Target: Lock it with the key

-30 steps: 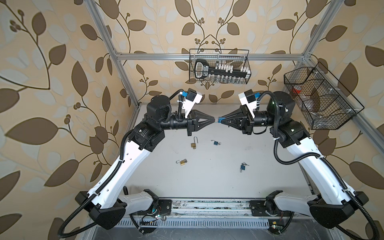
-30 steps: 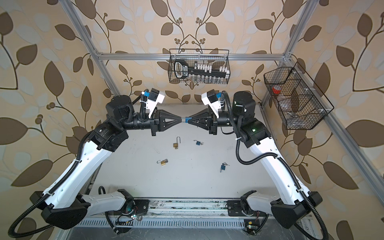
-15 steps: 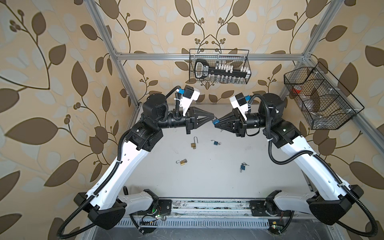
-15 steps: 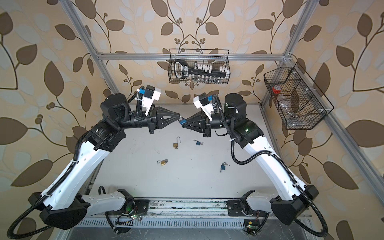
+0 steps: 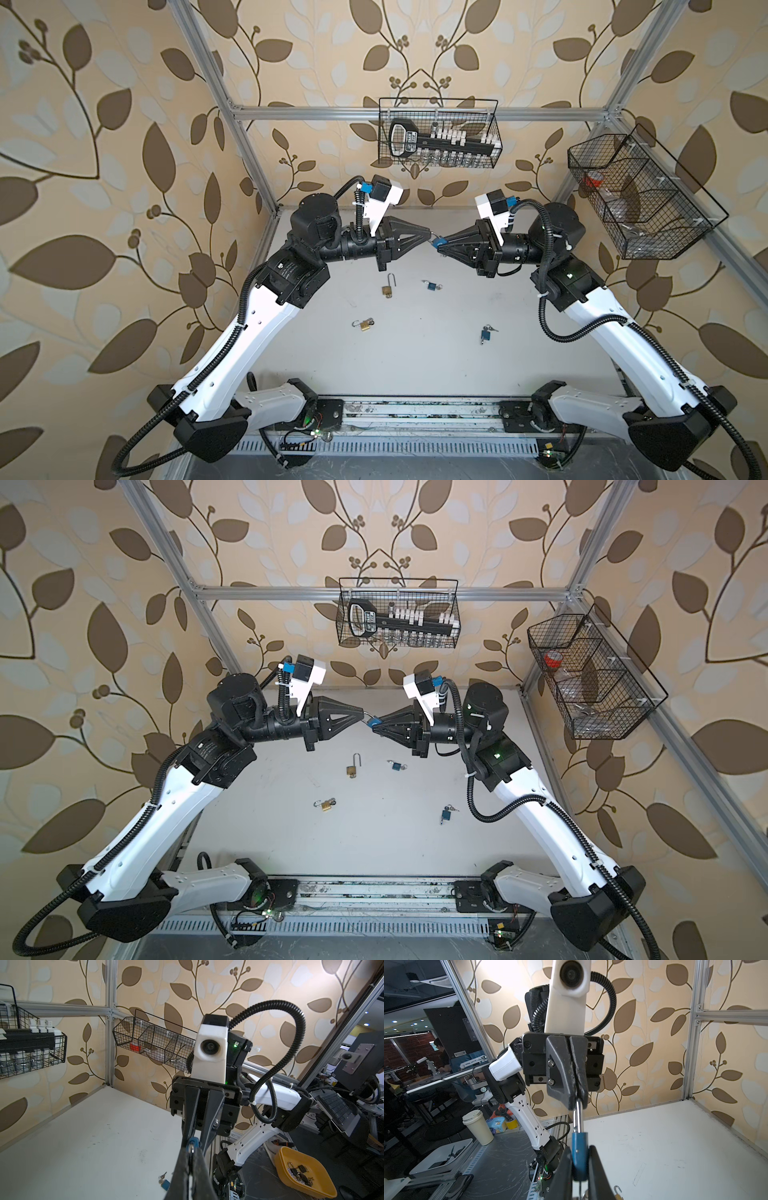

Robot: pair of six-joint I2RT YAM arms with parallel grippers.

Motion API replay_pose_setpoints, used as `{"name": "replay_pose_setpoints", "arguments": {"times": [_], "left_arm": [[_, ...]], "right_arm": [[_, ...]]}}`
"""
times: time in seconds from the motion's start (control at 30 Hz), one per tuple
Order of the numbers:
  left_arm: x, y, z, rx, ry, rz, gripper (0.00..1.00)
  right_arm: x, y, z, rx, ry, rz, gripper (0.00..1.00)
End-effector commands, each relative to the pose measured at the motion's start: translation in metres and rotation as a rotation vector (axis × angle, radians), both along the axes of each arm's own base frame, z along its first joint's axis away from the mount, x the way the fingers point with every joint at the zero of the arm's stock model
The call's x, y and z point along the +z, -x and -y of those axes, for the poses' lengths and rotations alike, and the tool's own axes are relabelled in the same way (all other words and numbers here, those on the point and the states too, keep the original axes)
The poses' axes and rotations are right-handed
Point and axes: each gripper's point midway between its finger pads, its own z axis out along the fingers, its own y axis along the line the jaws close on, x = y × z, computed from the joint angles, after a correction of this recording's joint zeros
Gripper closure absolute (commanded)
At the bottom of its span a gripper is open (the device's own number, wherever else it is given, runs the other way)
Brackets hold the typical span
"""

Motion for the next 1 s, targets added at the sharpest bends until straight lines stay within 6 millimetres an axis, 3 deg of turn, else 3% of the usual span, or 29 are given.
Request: {"name": "replay_pose_setpoints", "arguments": {"times": [0.0,0.13,0.4,0.73,0.9,0.97], "left_arm": [[-0.012,0.003,-0.005,0.003,-0.026,-0.033,1.00],[-0.014,0.002,-0.005,0.004,-0.025,-0.038,1.00],[-0.014,0.001,-0.003,-0.004,-0.017,-0.043,1.00],[-0.012,0.001,-0.001,-0.016,-0.003,-0.048,1.00],[-0.001,0.001,-0.005,0.006,0.010,-0.028,0.54],[0.001,0.001,-0.007,0.023,0.012,-0.018,0.42]], "right_arm": [[0.042,0.011,0.015,-0.048,-0.116,0.138,1.00],[0.053,0.007,0.025,-0.123,-0.180,0.139,1.00],[0.076,0.015,0.036,-0.102,-0.348,0.071,1.00],[0.072,0.010,0.032,-0.097,-0.348,0.019,1.00],[0.052,0.004,0.021,-0.100,-0.204,0.037,1.00],[0.046,0.003,0.021,-0.111,-0.164,0.051,1.00]]}}
